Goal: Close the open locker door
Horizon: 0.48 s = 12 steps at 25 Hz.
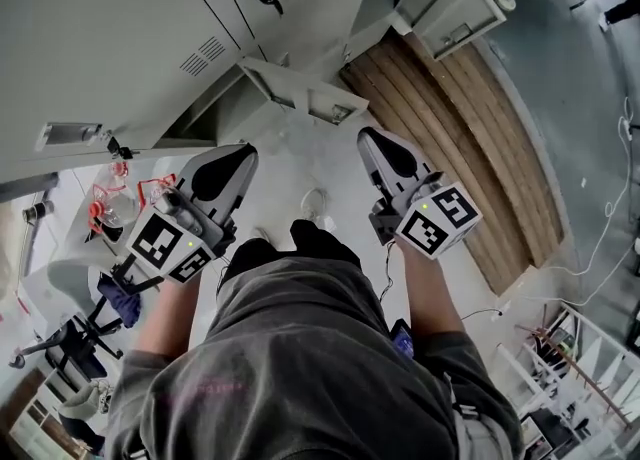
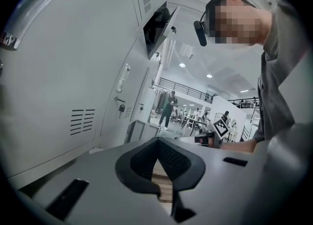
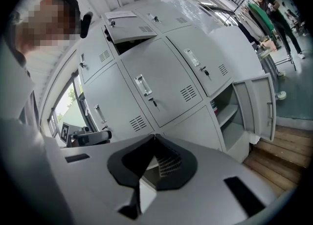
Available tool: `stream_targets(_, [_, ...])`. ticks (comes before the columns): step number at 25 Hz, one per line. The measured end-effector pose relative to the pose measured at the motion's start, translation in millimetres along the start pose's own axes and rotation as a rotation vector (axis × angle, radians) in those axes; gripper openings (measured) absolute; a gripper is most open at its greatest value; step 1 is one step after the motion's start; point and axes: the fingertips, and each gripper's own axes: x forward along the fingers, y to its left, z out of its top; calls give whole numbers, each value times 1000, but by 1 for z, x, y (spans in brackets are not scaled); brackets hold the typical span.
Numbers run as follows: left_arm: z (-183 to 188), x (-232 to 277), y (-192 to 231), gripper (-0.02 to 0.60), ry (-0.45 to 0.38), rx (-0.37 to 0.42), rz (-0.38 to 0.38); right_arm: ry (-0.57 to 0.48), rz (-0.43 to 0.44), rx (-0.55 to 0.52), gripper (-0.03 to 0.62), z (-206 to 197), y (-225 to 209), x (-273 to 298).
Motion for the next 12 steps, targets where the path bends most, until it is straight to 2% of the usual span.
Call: stream_targets(12, [-18, 30, 15, 14, 43, -21, 34, 72, -47, -25, 25, -15, -62, 18])
